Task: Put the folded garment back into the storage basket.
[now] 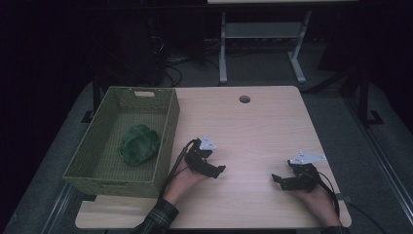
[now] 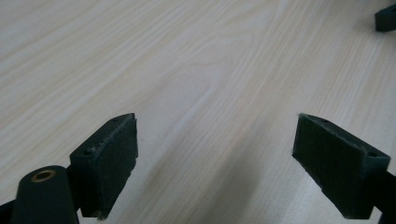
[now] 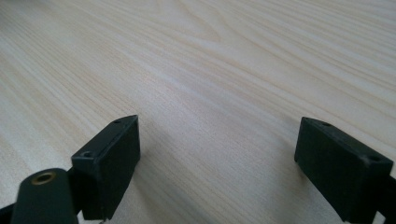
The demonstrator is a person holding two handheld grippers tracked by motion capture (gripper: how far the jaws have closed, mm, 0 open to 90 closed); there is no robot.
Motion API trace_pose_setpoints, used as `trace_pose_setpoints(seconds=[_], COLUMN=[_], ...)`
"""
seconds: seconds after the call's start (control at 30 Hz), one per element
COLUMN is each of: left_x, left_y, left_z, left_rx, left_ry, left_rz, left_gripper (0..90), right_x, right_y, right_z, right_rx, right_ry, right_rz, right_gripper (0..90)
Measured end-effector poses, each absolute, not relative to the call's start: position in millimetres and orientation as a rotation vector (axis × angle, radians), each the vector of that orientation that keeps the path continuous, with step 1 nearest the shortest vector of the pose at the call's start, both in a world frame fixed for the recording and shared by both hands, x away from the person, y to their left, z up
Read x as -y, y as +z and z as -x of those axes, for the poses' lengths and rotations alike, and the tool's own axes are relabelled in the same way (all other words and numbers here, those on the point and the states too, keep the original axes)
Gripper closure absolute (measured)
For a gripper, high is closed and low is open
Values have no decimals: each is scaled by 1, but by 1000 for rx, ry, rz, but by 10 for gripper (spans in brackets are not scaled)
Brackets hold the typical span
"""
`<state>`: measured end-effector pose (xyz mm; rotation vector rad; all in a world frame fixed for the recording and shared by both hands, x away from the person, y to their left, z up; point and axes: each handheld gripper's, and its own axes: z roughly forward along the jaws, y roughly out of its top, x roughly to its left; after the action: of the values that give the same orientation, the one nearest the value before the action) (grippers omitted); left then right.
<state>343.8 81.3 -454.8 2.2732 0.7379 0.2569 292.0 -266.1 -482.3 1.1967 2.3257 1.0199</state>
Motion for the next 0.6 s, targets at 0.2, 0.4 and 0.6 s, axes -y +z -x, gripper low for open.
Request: trace_pose_setpoints(seconds=[0.2, 0.4, 0.6], left_x=[-83, -84, -85], left_y=[-471, -479, -479], left_z=[-343, -341, -339], left_rx=[-742, -727, -706], left_ry=[282, 316, 302], left_rz=[-2263, -2241, -2248], left_gripper=[137, 140, 139], right_x=[266, 266, 266], right_y=[-482, -482, -482], right_z=[-292, -292, -292], right_rx=[-2326, -2325, -2325], right_ry=[1020, 1020, 1020], right_rz=[-1198, -1197, -1197], right_gripper=[141, 140, 140])
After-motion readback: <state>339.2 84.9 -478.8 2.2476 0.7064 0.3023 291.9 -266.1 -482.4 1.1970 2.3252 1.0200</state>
